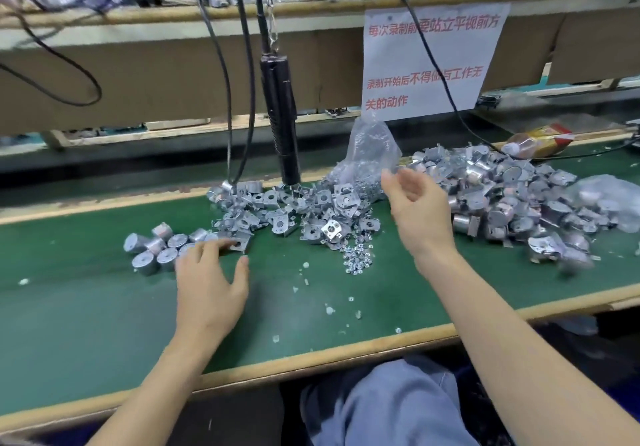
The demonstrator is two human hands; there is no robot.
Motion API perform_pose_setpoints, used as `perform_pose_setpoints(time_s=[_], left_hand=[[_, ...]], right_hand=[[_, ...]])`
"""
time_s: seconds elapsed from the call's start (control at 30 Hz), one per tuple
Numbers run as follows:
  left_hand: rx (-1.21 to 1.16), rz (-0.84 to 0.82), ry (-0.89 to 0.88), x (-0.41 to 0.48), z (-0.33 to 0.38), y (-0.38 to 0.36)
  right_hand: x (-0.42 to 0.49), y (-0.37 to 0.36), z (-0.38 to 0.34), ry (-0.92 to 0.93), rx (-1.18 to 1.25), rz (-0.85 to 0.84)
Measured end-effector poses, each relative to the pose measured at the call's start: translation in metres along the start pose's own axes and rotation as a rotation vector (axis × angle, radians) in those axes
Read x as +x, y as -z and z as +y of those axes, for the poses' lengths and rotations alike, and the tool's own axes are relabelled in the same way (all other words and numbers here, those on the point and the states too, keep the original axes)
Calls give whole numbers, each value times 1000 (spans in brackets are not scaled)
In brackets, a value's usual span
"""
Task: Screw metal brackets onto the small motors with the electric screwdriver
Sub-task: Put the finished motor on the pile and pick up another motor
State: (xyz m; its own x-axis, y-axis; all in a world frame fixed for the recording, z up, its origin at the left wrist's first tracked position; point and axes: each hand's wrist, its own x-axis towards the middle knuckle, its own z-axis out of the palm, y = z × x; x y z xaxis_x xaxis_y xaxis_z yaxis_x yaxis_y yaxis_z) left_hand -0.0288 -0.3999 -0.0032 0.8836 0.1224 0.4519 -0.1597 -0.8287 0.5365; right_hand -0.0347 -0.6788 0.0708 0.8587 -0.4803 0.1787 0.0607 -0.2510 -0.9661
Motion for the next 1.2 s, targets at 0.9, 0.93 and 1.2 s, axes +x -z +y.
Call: perform_pose_setpoints(time_s=[0.9,0.93,1.2], left_hand=[[364,-428,-203,88,-102,32],[359,-415,-221,82,-98,31],[568,-296,-282,36,-55,13]], right_hand=[[-18,-110,-48,290,410,-375],[-17,-109,-44,291,404,-363],[-8,-90,-27,321,342,-289]])
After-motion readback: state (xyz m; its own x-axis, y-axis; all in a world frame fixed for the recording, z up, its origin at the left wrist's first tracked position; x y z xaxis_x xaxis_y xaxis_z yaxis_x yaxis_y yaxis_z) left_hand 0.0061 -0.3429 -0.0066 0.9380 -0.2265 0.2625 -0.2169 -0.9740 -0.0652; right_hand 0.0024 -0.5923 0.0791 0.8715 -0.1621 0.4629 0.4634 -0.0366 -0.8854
